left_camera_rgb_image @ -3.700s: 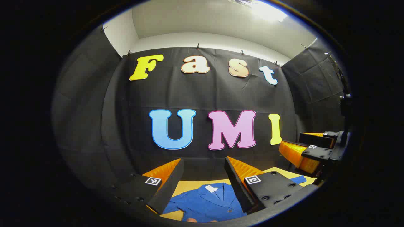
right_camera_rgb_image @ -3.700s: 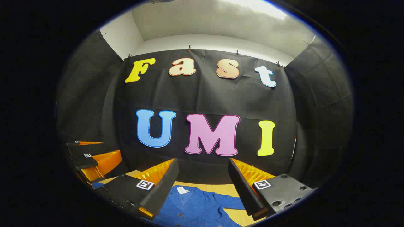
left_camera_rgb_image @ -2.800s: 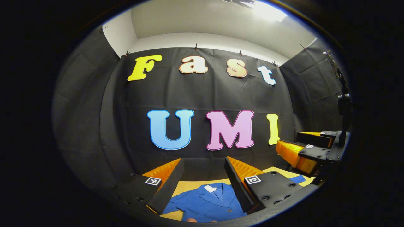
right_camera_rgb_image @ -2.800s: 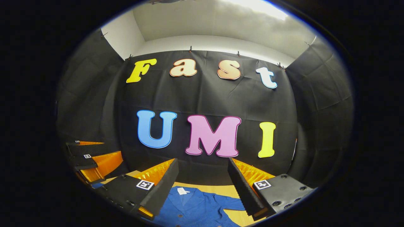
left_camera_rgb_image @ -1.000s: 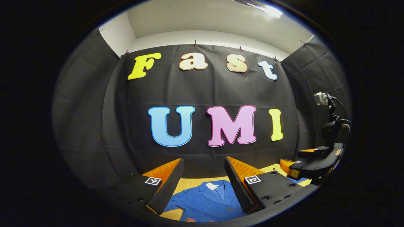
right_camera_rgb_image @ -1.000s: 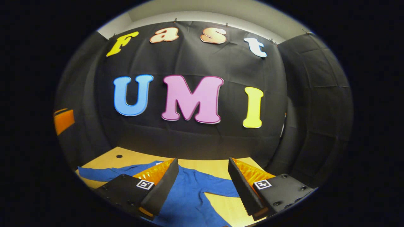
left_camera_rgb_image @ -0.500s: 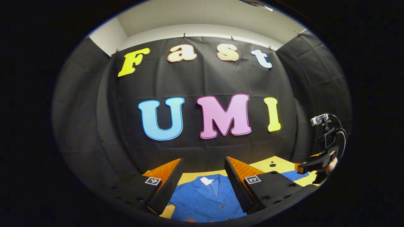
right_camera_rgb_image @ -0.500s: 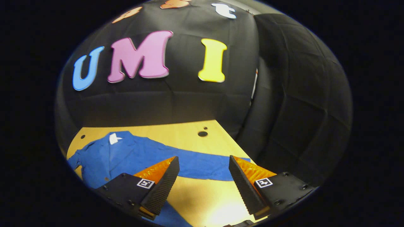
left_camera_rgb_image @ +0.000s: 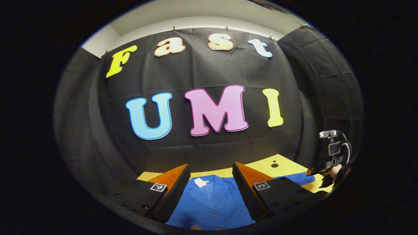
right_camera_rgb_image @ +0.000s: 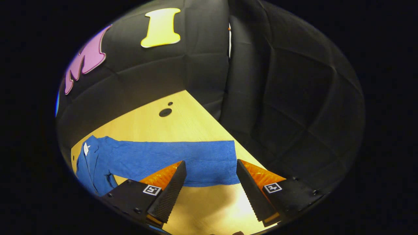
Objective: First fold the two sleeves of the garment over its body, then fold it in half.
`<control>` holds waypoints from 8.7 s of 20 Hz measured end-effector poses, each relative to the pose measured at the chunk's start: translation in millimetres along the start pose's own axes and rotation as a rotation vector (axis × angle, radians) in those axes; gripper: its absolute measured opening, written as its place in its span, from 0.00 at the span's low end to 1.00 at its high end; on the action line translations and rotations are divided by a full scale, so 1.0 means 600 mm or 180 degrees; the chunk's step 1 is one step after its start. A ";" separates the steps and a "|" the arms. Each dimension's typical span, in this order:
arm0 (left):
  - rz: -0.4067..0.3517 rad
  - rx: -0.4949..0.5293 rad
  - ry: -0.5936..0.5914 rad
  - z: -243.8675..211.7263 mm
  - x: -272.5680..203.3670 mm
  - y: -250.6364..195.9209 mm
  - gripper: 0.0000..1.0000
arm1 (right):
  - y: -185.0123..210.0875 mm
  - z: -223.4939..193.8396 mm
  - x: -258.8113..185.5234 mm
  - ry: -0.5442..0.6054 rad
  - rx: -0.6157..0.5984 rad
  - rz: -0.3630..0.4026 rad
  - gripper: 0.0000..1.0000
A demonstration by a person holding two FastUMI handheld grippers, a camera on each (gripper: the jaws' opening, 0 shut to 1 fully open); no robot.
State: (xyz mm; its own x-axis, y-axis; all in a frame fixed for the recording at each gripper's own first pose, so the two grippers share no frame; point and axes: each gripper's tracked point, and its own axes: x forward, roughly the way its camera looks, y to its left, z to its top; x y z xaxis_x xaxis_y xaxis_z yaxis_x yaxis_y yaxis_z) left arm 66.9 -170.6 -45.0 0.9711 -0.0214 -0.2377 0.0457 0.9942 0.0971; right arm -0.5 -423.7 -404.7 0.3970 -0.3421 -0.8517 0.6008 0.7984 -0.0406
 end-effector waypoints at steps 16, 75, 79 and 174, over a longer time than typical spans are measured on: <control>0.0004 -0.0048 -0.0024 0.010 0.022 -0.039 0.81 | -0.010 -0.039 0.094 0.0605 0.0290 -0.0183 0.44; 0.1564 -0.0937 0.0514 -0.301 -0.325 0.658 0.81 | 1.056 -0.411 -0.308 0.0425 -0.1477 0.1706 0.65; 0.1513 -0.1146 0.0619 -0.338 -0.300 0.663 0.81 | 1.022 -0.358 -0.317 0.0152 -0.1601 0.1646 0.78; -0.0660 -0.1311 0.1389 -0.333 0.319 -0.100 0.85 | 0.213 0.050 -0.434 -0.1960 -0.1220 0.1204 0.97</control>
State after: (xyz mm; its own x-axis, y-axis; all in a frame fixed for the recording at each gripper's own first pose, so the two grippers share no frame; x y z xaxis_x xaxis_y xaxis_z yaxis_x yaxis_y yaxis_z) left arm 203.1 -213.0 -289.1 0.7630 -0.2593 -0.5922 0.0443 0.9348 -0.3523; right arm -6.4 -247.4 -172.5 0.9023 -0.1375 -0.4086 0.1152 0.9902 -0.0790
